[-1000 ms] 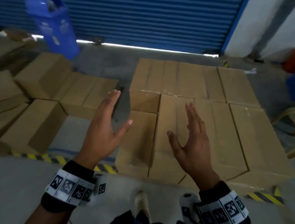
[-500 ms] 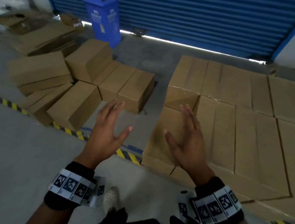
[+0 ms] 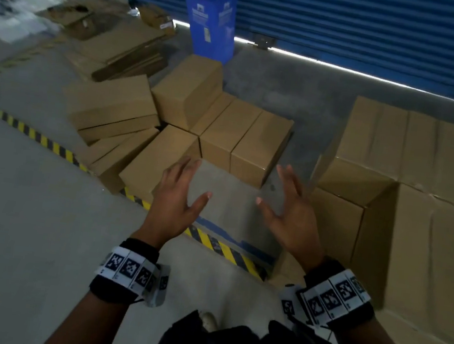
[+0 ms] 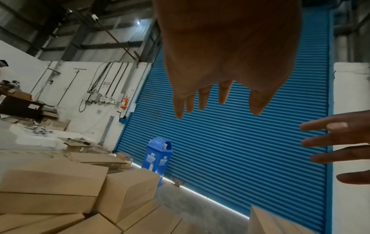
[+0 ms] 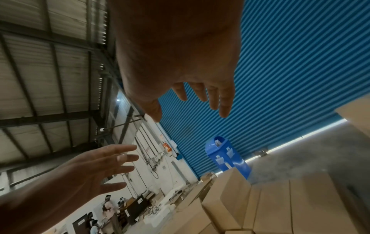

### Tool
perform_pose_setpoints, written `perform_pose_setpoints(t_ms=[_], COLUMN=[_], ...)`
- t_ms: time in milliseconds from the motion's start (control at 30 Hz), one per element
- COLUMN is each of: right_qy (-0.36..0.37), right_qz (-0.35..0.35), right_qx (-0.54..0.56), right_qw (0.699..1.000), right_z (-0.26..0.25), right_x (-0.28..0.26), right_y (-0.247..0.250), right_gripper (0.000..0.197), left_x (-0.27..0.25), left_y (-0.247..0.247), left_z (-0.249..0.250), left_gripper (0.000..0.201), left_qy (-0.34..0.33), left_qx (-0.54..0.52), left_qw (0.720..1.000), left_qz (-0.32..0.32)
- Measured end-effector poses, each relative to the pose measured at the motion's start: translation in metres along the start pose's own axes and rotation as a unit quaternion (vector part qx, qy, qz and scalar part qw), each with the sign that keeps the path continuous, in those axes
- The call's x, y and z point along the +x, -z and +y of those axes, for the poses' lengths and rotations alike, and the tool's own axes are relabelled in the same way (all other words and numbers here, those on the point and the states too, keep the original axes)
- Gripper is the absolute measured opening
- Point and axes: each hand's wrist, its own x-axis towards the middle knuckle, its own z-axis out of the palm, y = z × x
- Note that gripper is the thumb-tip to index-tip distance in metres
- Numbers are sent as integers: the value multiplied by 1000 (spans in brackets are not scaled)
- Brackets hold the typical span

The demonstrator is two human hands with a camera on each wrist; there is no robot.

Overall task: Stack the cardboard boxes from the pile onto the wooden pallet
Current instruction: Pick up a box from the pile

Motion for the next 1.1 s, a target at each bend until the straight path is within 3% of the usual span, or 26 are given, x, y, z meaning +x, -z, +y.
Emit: perform_pose_setpoints(t_ms=[233, 367, 500, 767, 1100], right_qy=[-39, -90, -132, -230, -341], right_qz=[-33, -47, -71, -108, -125], right_qx=[-35, -31, -27, -32, -36], right_qw=[998, 994, 988, 967, 931], right_z=[19, 52, 95, 168, 241], right_x=[85, 154, 237, 400, 528], right_y=[-41, -62, -81, -78, -92], right_gripper=[76, 75, 79, 76, 79], left_x=[100, 168, 250, 423, 597], left_y=[-16, -41, -77, -139, -211], left_z=[-57, -87, -122, -156, -217], left_gripper=[82, 70, 71, 67, 65], left_qy=[27, 37, 73, 100, 120], left_qx=[-1, -5, 17, -15, -36], left_qw=[998, 996, 991, 982, 972], left_qz=[-56, -80, -113, -161, -196])
